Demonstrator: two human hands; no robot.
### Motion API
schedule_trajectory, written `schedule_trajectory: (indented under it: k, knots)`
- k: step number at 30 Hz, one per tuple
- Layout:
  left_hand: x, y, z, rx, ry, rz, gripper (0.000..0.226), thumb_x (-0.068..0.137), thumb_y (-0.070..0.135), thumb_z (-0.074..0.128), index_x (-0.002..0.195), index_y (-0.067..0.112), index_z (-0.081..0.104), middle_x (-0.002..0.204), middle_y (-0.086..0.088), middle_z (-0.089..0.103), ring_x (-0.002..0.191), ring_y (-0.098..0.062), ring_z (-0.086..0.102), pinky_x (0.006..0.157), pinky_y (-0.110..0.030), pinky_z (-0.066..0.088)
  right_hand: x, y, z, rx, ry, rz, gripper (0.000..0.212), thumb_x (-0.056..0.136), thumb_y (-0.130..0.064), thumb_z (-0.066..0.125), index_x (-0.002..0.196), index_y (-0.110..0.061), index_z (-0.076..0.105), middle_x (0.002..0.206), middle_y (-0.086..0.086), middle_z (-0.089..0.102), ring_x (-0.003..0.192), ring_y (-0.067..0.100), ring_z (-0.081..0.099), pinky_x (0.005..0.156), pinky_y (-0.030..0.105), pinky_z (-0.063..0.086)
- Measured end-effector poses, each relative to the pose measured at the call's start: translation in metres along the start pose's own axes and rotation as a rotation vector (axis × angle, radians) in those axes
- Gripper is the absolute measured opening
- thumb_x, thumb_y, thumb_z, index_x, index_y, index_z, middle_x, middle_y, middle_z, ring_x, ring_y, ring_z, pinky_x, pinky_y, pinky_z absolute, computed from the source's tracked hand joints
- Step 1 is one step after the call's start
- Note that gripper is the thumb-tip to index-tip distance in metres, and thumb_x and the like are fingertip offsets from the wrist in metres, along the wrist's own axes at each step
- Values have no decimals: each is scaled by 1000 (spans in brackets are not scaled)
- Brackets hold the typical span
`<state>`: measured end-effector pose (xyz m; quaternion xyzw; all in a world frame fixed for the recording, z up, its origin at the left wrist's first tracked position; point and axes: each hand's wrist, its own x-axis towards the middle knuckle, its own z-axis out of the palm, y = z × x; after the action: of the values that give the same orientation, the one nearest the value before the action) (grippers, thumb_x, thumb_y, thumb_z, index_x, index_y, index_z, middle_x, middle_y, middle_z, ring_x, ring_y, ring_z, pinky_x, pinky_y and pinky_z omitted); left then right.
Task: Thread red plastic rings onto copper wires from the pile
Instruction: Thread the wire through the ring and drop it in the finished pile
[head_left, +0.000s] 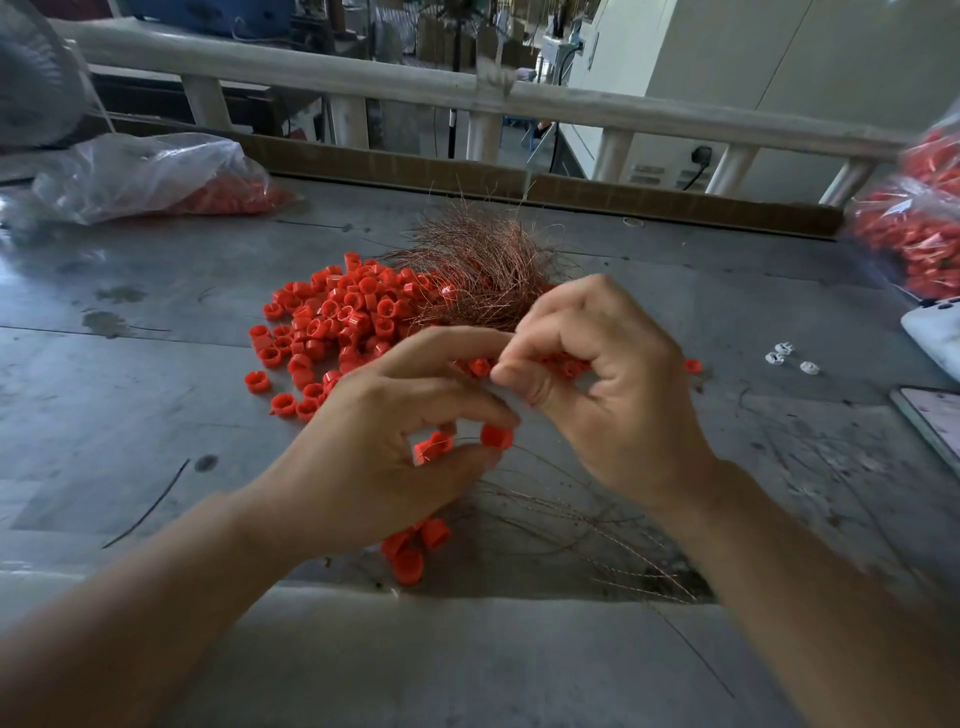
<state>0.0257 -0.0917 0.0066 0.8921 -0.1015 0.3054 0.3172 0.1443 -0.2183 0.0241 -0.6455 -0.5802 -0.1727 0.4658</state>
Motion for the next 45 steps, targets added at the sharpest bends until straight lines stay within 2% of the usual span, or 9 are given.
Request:
schedule_trajectory:
  k: [6,10,14,20,23,28,33,39,45]
  knots:
    - [1,2,0,-262,3,-56,16,75,20,64,90,18,69,92,8,65,81,-7,63,73,-15,48,-2,-8,4,187,-45,73,13,79,-24,61,82,-12,64,88,-6,55,87,5,55,80,14,41]
    - [2,2,-3,-464,103,-144,22,71,22,69,93,19,69,98,2,66,89,-9,65,76,-19,51,-4,-8,4,445,-219,311,26,81,-46,51,102,-30,51,88,-10,61,89,1,60,79,17,46]
    - [2,-1,-8,-641,169,-196,22,68,31,73,89,22,73,97,5,68,92,-12,65,78,-19,51,-3,-10,3,331,-200,254,18,83,-28,57,100,-31,53,75,0,57,70,12,56,64,19,48]
    - [5,1,-7,-582,168,-234,28,66,20,71,93,18,68,95,9,69,91,-8,65,76,-15,50,2,-4,-5,62,-169,145,16,83,-17,59,97,-13,67,75,-14,55,66,1,55,65,8,41]
    - [5,-1,-8,-566,178,-265,29,65,20,69,94,19,68,95,10,70,90,-7,65,74,-14,49,4,1,-7,-50,-133,170,15,83,-15,58,86,-6,70,74,-3,60,68,7,55,65,11,41]
    - [5,-1,-5,-649,193,-376,23,71,8,69,91,18,70,88,-4,73,72,-12,69,64,-16,52,4,0,-9,-36,-46,203,12,84,-14,58,84,-8,68,76,-7,59,71,-1,52,65,5,37]
    - [7,0,-2,-603,211,-406,31,61,9,62,90,20,64,80,12,72,73,-1,67,65,-10,50,3,-1,-8,-7,-60,200,9,81,-15,60,83,-11,68,75,-8,57,68,0,51,64,7,36]
    - [9,1,-1,-583,233,-427,27,55,9,65,82,16,64,75,11,71,69,-2,66,62,-12,50,2,-3,-4,48,-88,182,11,78,-18,63,85,-13,70,76,-19,52,71,-3,53,64,6,37]
    - [8,1,-2,-580,212,-413,27,55,8,67,80,16,65,77,8,71,71,-5,67,64,-14,52,1,-4,-4,69,-89,175,12,78,-17,64,89,-16,68,77,-16,57,69,0,57,64,8,40]
